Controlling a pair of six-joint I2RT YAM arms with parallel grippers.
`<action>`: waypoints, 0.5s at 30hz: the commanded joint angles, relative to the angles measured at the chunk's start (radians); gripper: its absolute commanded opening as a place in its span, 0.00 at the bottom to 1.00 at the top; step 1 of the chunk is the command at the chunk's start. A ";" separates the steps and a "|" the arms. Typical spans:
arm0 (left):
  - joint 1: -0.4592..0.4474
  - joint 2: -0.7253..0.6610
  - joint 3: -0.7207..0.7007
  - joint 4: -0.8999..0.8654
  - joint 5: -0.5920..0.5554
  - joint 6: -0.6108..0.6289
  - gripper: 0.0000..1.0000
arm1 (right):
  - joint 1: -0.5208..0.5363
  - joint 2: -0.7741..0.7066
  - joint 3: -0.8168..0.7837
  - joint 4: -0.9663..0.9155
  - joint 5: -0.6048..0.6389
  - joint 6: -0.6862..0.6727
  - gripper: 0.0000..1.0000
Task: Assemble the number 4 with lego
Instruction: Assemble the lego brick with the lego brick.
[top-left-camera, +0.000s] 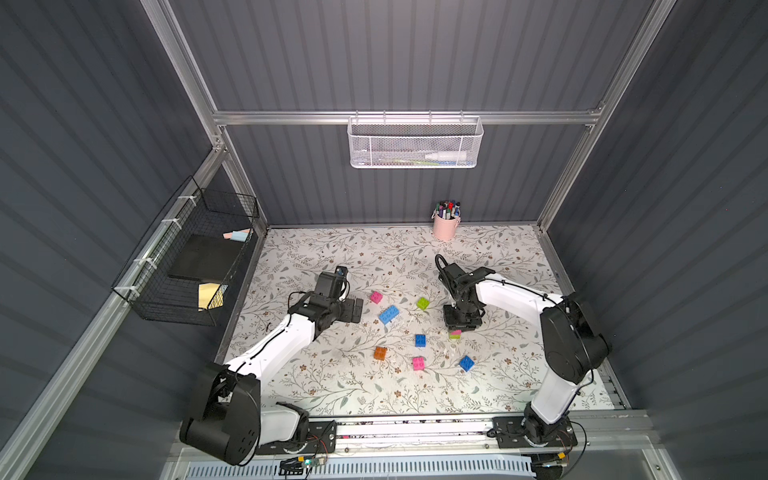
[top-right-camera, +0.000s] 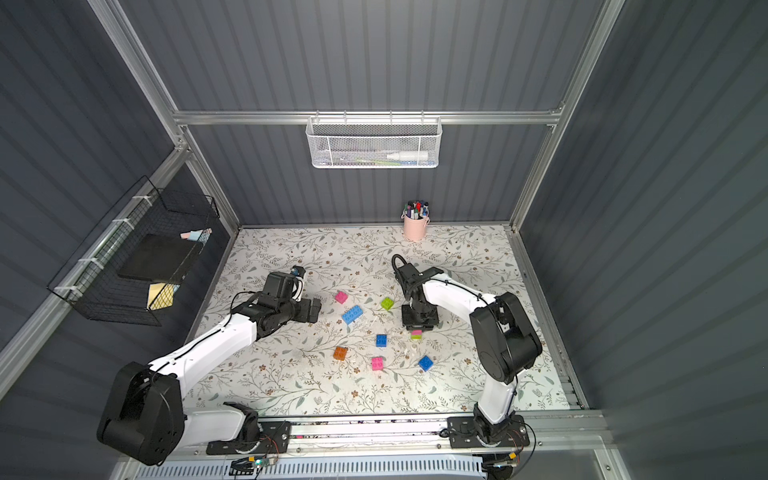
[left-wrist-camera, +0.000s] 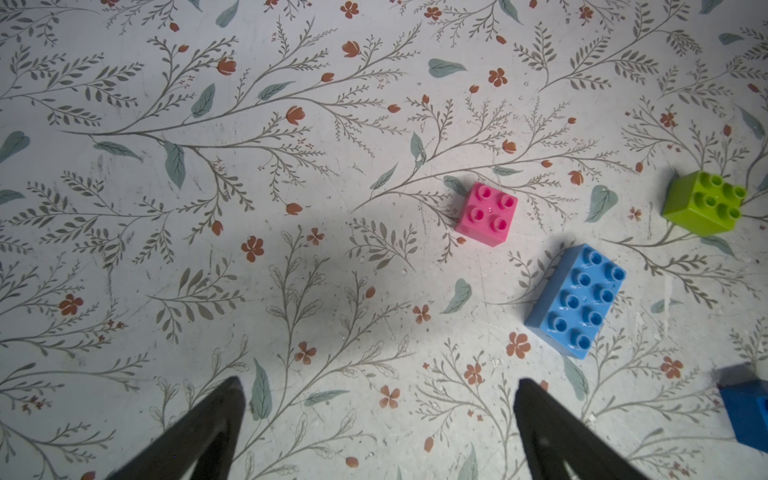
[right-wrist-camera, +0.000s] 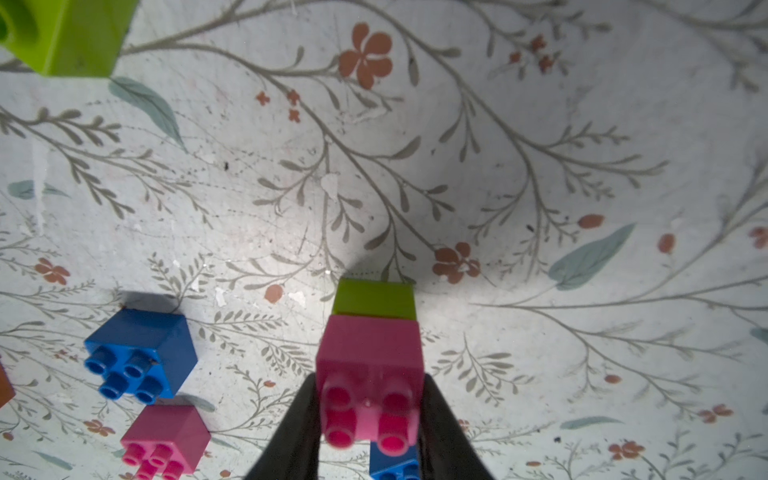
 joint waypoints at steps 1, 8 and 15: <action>-0.007 -0.034 -0.018 0.003 -0.012 0.012 0.99 | 0.002 -0.034 -0.004 -0.031 0.023 0.017 0.20; -0.007 -0.036 -0.019 0.003 -0.012 0.012 0.99 | 0.002 -0.046 -0.015 -0.025 0.013 0.022 0.20; -0.007 -0.038 -0.020 0.003 -0.012 0.012 0.99 | 0.001 -0.036 -0.060 0.020 -0.007 0.049 0.20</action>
